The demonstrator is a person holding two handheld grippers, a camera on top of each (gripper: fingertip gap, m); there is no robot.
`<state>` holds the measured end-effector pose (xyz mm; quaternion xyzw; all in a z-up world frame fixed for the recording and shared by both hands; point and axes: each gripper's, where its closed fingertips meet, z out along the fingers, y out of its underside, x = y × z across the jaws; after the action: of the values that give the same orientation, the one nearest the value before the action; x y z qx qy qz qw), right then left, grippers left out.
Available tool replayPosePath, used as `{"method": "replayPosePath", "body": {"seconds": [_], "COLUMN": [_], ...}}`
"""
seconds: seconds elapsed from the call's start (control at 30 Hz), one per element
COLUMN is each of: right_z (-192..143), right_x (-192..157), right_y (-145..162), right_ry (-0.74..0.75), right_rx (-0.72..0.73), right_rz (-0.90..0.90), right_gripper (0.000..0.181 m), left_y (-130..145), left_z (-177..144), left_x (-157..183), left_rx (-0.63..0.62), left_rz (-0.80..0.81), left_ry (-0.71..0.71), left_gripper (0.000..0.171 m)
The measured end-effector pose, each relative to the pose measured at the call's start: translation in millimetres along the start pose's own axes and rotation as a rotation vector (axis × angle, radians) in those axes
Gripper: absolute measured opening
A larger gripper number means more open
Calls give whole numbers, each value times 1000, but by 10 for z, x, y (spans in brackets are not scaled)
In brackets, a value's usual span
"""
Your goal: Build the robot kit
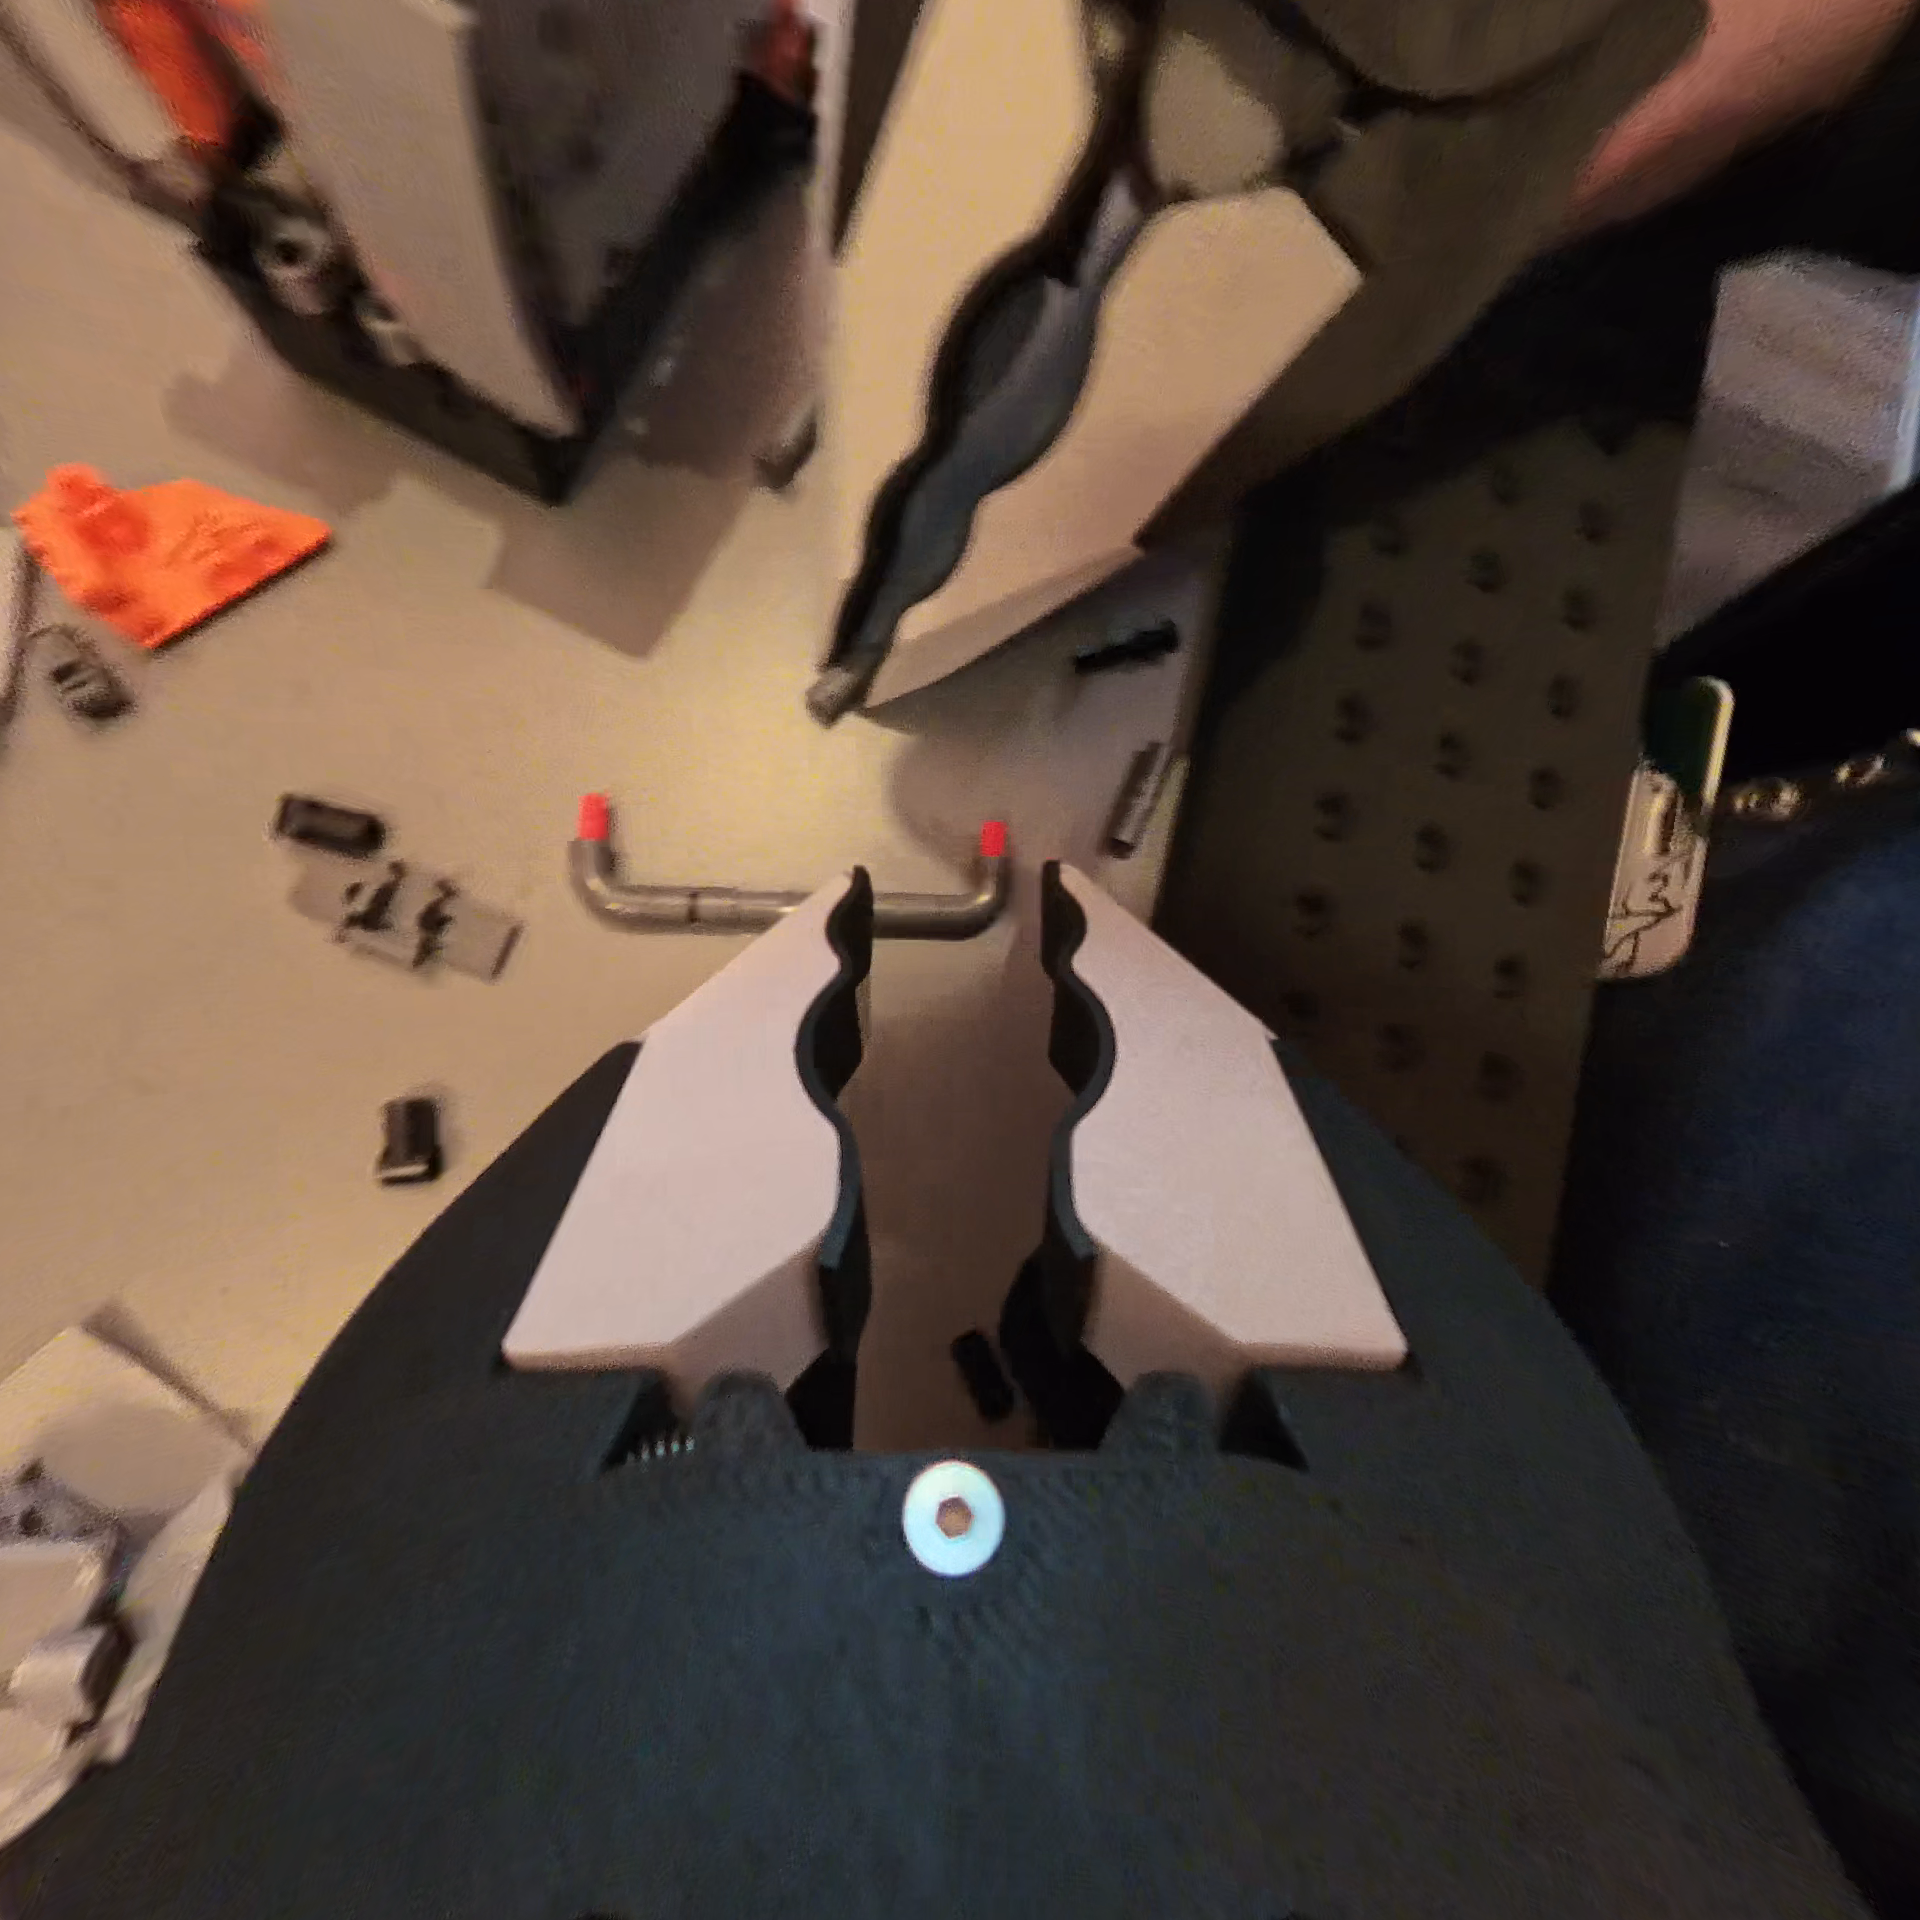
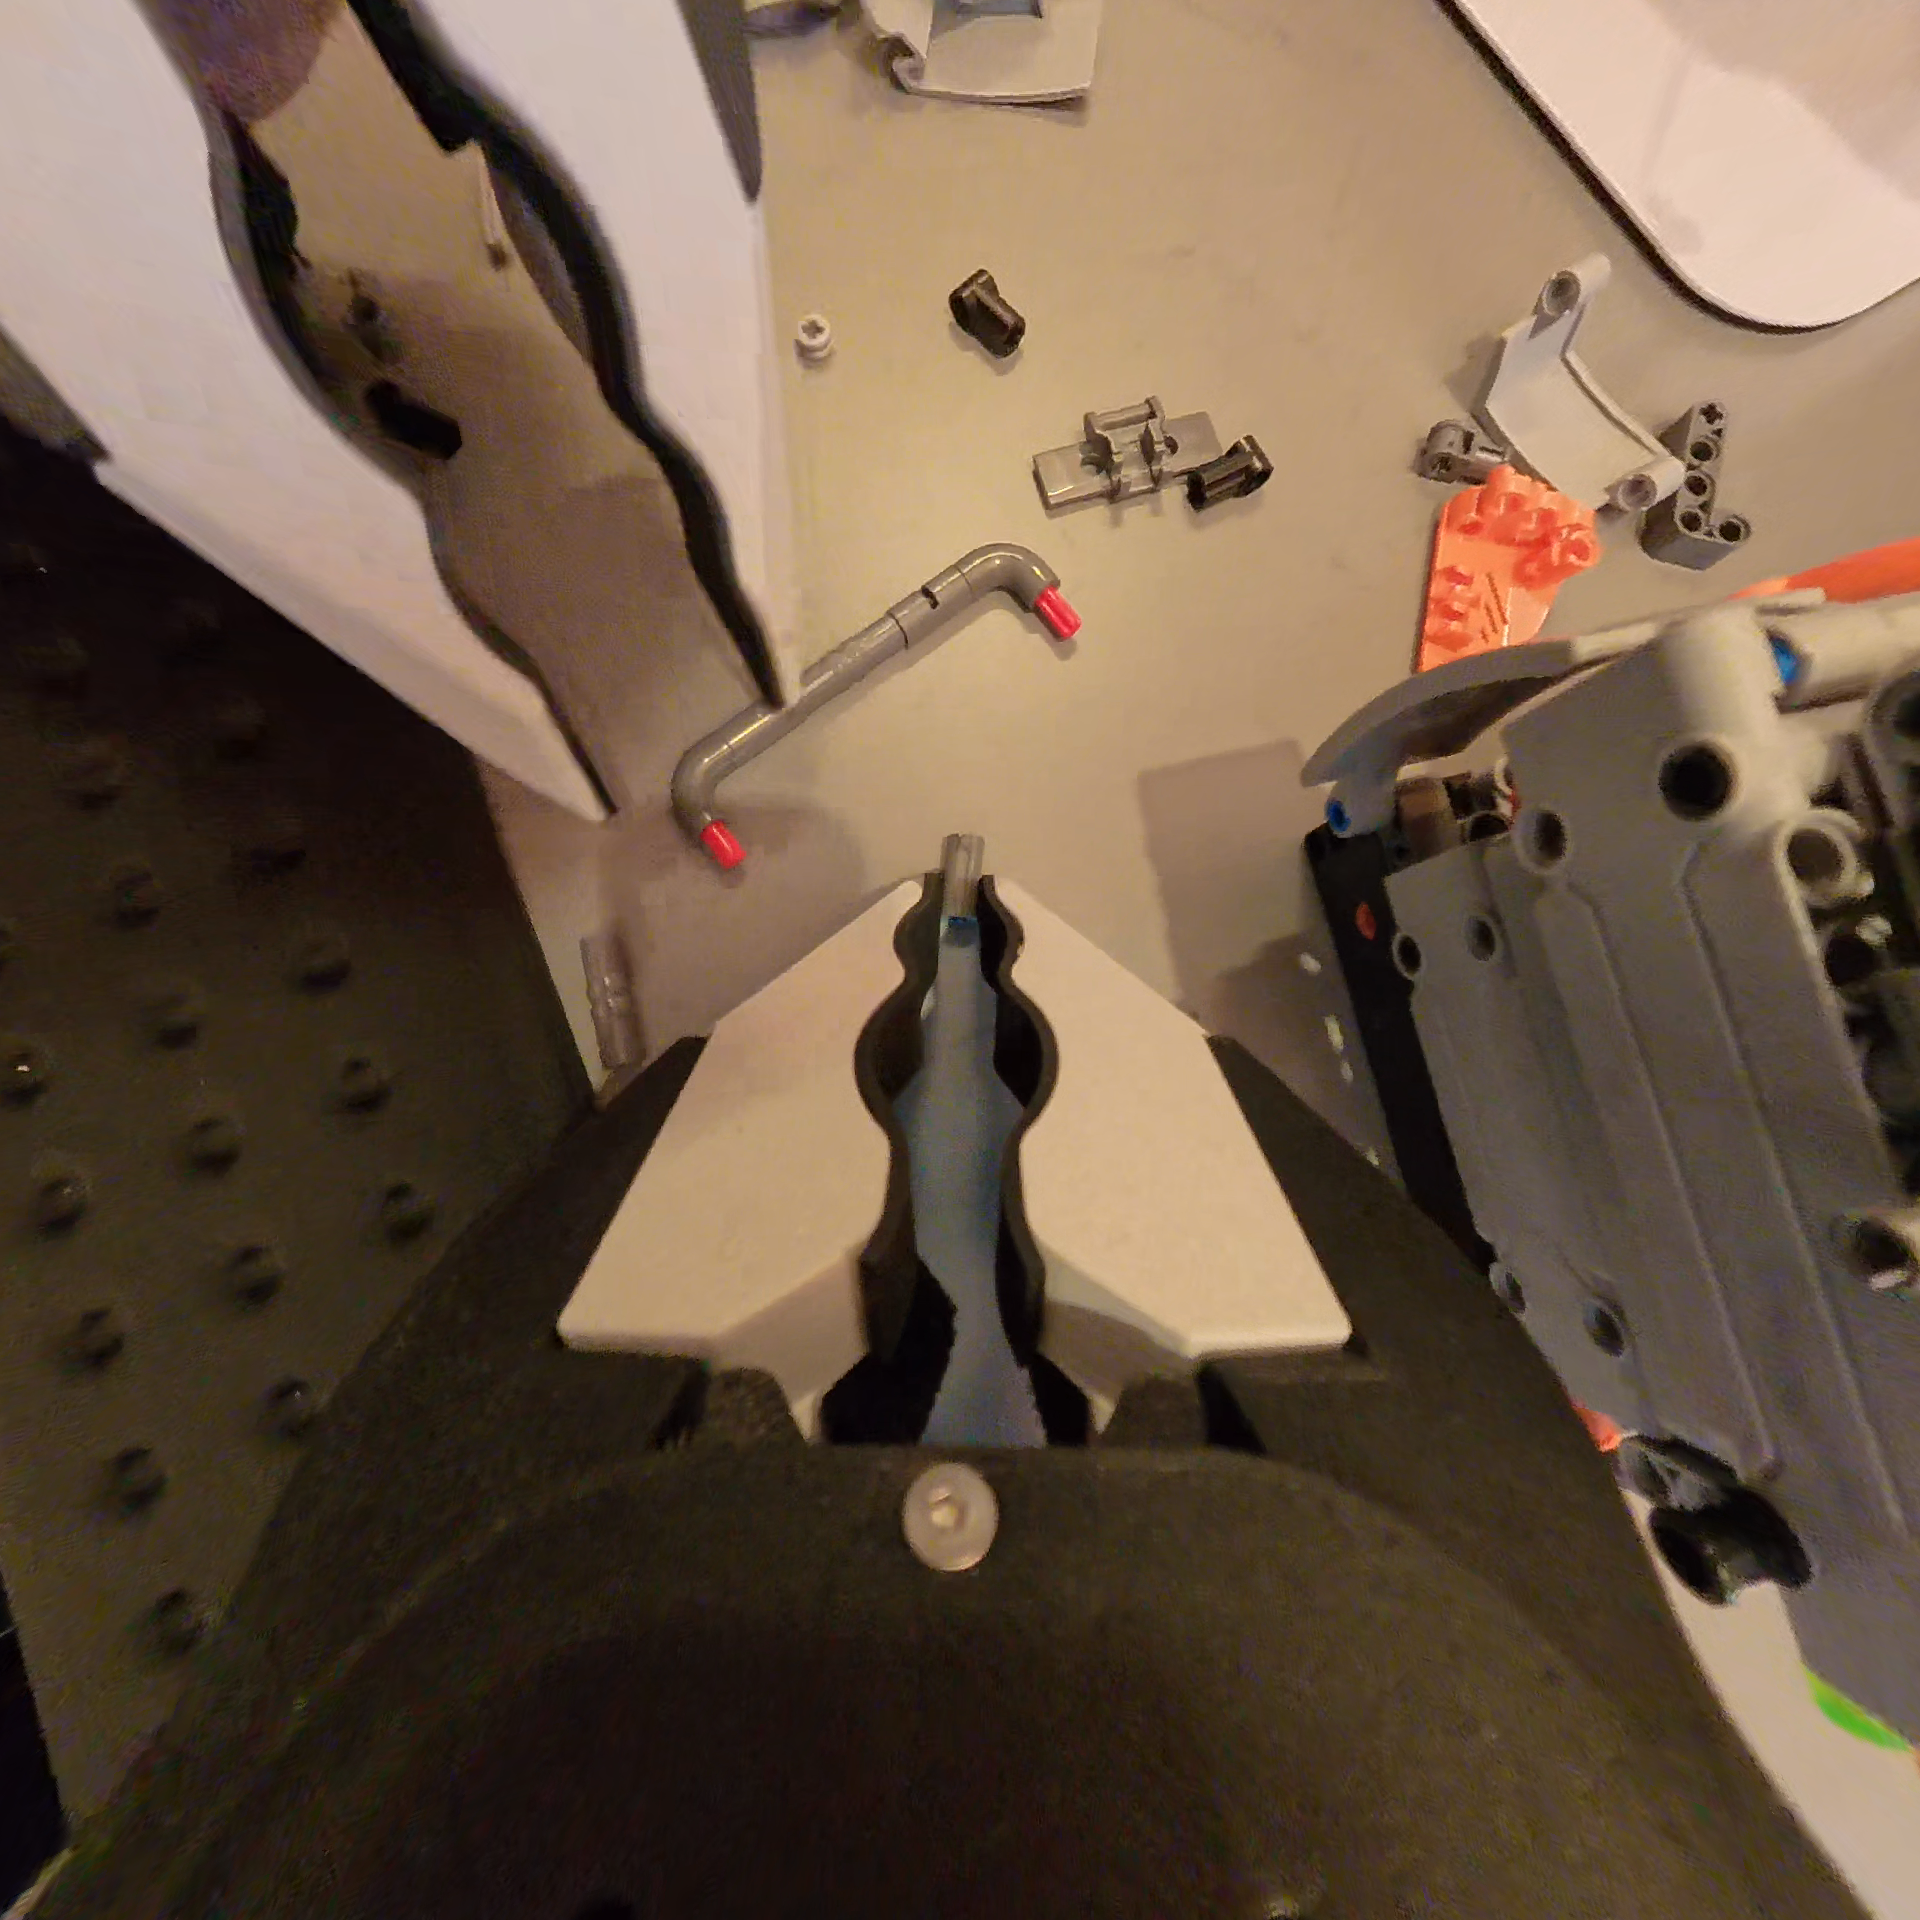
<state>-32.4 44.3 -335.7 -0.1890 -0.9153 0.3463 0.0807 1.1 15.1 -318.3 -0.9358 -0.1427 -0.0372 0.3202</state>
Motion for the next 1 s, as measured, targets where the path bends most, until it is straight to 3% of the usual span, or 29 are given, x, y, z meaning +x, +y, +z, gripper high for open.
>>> {"method": "replayPosePath", "body": {"seconds": [0.13,0.3,0.6,1.0], "right_z": [-10,-72,-39,-24], "right_x": [-107,-278,-459,-465], "right_y": [9,77,38,22], "right_ry": [-89,-189,-278,-261], "right_rx": [5,-15,-3,16], "right_rz": [-26,-138,-225,-305], "right_gripper": [4,4,4,4], "left_y": [85,82,82,83], "left_z": [151,185,190,184], "left_x": [67,50,85,85], "left_rx": [-46,-16,26,65], "left_rz": [131,168,218,240], "left_ry": [-42,-59,-28,22], "left_gripper": [25,7,6,6]}}
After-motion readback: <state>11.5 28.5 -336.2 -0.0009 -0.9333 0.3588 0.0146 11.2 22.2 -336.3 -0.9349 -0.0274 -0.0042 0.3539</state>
